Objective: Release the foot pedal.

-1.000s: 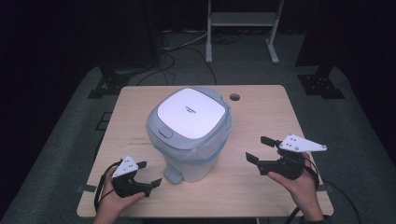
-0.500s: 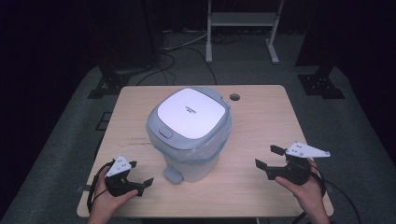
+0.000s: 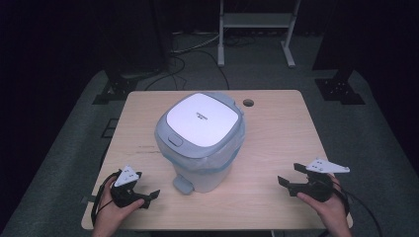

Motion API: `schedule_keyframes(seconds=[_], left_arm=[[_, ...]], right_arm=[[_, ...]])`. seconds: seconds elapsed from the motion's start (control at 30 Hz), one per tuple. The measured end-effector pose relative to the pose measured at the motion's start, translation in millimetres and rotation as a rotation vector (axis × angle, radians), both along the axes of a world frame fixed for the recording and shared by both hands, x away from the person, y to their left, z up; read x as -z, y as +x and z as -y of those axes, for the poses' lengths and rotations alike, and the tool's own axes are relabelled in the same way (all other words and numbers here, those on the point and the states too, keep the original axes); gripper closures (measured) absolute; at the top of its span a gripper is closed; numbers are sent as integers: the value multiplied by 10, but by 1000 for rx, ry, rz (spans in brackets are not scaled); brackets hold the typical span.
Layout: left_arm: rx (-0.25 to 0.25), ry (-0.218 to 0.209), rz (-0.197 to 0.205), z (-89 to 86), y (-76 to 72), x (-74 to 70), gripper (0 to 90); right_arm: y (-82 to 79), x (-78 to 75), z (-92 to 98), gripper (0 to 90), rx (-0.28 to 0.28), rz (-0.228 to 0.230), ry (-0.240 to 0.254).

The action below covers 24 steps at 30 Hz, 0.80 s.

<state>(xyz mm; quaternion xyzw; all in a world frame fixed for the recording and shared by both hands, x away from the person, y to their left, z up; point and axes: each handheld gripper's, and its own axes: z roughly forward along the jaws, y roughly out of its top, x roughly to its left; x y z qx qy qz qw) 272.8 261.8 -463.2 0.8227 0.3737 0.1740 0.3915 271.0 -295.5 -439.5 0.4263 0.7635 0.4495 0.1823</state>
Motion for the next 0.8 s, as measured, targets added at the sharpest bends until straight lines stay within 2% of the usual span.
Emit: schedule_keyframes(seconds=[0.17,0.23,0.33,0.37,0.4,0.6,0.8], left_arm=[[-6,22,-10,-31,15,39,22],[-7,41,-18,-38,26,73,22],[-3,49,-26,-34,31,95,22],[-3,49,-26,-34,31,95,22],[0,48,-32,-32,35,108,22],[-2,83,-49,-24,49,176,22],[3,74,-50,-25,55,198,13]], right_arm=[[16,93,37,168,1,-28,-14],[30,146,46,168,5,-46,-40],[48,200,47,168,10,-61,-85],[48,200,47,168,10,-61,-85],[58,233,45,162,11,-71,-109],[85,316,42,161,12,-108,-142],[106,408,-2,146,-6,-159,-182]])
